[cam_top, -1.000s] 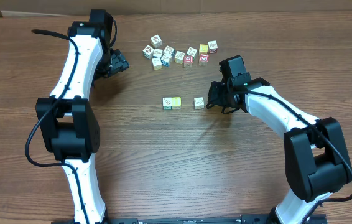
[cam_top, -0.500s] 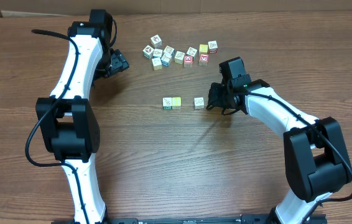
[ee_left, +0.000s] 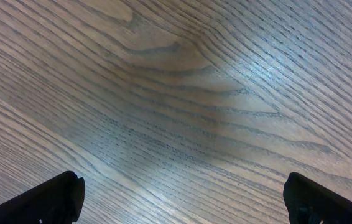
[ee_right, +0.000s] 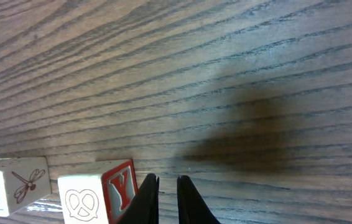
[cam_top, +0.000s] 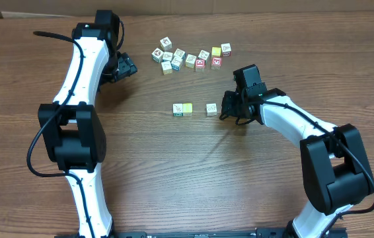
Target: Form a horizontal line
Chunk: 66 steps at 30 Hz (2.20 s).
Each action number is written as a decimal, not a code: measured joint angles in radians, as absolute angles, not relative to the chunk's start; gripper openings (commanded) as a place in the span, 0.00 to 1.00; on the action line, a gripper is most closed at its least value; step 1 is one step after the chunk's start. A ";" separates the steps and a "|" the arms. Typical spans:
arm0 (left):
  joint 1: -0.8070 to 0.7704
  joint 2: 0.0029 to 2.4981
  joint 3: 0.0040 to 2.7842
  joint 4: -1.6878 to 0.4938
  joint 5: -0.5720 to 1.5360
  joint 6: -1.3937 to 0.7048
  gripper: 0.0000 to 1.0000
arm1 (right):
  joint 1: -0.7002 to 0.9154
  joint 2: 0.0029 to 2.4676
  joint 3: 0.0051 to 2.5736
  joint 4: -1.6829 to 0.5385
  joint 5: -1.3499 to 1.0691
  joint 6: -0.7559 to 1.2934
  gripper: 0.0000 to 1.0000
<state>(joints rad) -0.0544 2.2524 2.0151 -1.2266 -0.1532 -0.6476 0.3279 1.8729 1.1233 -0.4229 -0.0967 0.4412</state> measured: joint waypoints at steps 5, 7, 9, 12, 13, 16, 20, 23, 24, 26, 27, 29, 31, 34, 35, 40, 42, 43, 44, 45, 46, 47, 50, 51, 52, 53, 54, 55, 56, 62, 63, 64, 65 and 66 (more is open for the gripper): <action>-0.054 2.252 2.015 -1.227 -0.153 -0.647 1.00 | 0.328 1.873 1.123 -0.419 -0.097 0.442 0.07; -0.054 2.252 2.015 -1.226 -0.153 -0.647 1.00 | 0.328 1.873 1.123 -0.419 -0.097 0.442 0.06; -0.054 2.252 2.015 -1.226 -0.153 -0.648 1.00 | 0.328 1.873 1.123 -0.419 -0.097 0.441 0.06; -0.054 2.252 2.015 -1.226 -0.153 -0.647 1.00 | 0.330 1.873 1.123 -0.419 -0.097 0.442 0.06; -0.054 2.252 2.015 -1.227 -0.153 -0.648 1.00 | 0.332 1.873 1.123 -0.419 -0.097 0.442 0.06; -0.054 2.252 2.015 -1.226 -0.153 -0.648 1.00 | 0.345 1.873 1.123 -0.418 -0.097 0.442 0.06; -0.054 2.252 2.015 -1.227 -0.153 -0.647 1.00 | 0.377 1.873 1.123 -0.409 -0.097 0.442 0.06; -0.054 2.252 2.015 -1.226 -0.153 -0.647 1.00 | 0.395 1.873 1.123 -0.402 -0.097 0.441 0.06; -0.054 2.252 2.015 -1.226 -0.153 -0.648 1.00 | 0.400 1.873 1.123 -0.400 -0.097 0.441 0.06; -0.054 2.252 2.015 -1.227 -0.153 -0.647 1.00 | 0.403 1.873 1.123 -0.396 -0.097 0.442 0.06; -0.054 2.252 2.015 -1.226 -0.153 -0.647 1.00 | 0.403 1.873 1.123 -0.395 -0.097 0.442 0.06; -0.054 2.252 2.015 -1.226 -0.153 -0.648 1.00 | 0.403 1.873 1.123 -0.395 -0.096 0.442 0.06; -0.054 2.252 2.015 -1.226 -0.153 -0.647 1.00 | 0.403 1.873 1.124 -0.394 -0.096 0.442 0.06; -0.054 2.252 2.015 -1.226 -0.153 -0.648 1.00 | 0.403 1.873 1.123 -0.395 -0.096 0.442 0.06; -0.054 2.252 2.015 -1.226 -0.153 -0.647 1.00 | 0.403 1.873 1.123 -0.395 -0.092 0.442 0.06; -0.054 2.252 2.015 -1.226 -0.153 -0.647 1.00 | 0.403 1.873 1.123 -0.402 -0.070 0.442 0.06; -0.054 2.252 2.015 -1.227 -0.153 -0.647 1.00 | 0.403 1.873 1.123 -0.402 -0.066 0.441 0.06; -0.054 2.252 2.015 -1.226 -0.153 -0.647 1.00 | 0.403 1.873 1.123 -0.403 -0.065 0.442 0.06; -0.054 2.252 2.015 -1.226 -0.153 -0.648 1.00 | 0.403 1.873 1.123 -0.403 -0.063 0.442 0.07; -0.054 2.252 2.015 -1.227 -0.153 -0.647 1.00 | 0.403 1.873 1.123 -0.405 -0.062 0.442 0.07; -0.054 2.252 2.015 -1.226 -0.153 -0.648 1.00 | 0.403 1.873 1.123 -0.405 -0.062 0.442 0.08; -0.054 2.252 2.015 -1.226 -0.153 -0.647 1.00 | 0.403 1.873 1.123 -0.405 -0.062 0.443 0.10; -0.054 2.252 2.015 -1.227 -0.153 -0.648 1.00 | 0.403 1.873 1.123 -0.405 -0.064 0.444 0.11; -0.054 2.252 2.015 -1.227 -0.153 -0.647 1.00 | 0.403 1.873 1.123 -0.405 -0.067 0.444 0.11; -0.054 2.252 2.015 -1.227 -0.153 -0.648 1.00 | 0.403 1.873 1.123 -0.406 -0.070 0.444 0.11; -0.054 2.252 2.015 -1.226 -0.153 -0.648 1.00 | 0.403 1.873 1.123 -0.405 -0.073 0.445 0.11; -0.054 2.252 2.015 -1.226 -0.153 -0.647 1.00 | 0.403 1.873 1.123 -0.406 -0.075 0.444 0.10; -0.054 2.252 2.015 -1.226 -0.153 -0.647 1.00 | 0.403 1.873 1.123 -0.407 -0.075 0.444 0.10; -0.054 2.252 2.015 -1.226 -0.153 -0.647 1.00 | 0.403 1.873 1.123 -0.409 -0.075 0.445 0.10; -0.054 2.252 2.015 -1.226 -0.153 -0.648 1.00 | 0.403 1.873 1.123 -0.412 -0.079 0.445 0.10; -0.054 2.252 2.015 -1.226 -0.153 -0.648 1.00 | 0.403 1.873 1.123 -0.413 -0.079 0.444 0.10; -0.054 2.252 2.015 -1.227 -0.153 -0.647 1.00 | 0.403 1.873 1.123 -0.412 -0.080 0.445 0.10; -0.054 2.252 2.015 -1.226 -0.153 -0.648 1.00 | 0.403 1.873 1.123 -0.412 -0.081 0.444 0.10; -0.054 2.252 2.015 -1.226 -0.153 -0.648 1.00 | 0.403 1.873 1.123 -0.411 -0.081 0.445 0.10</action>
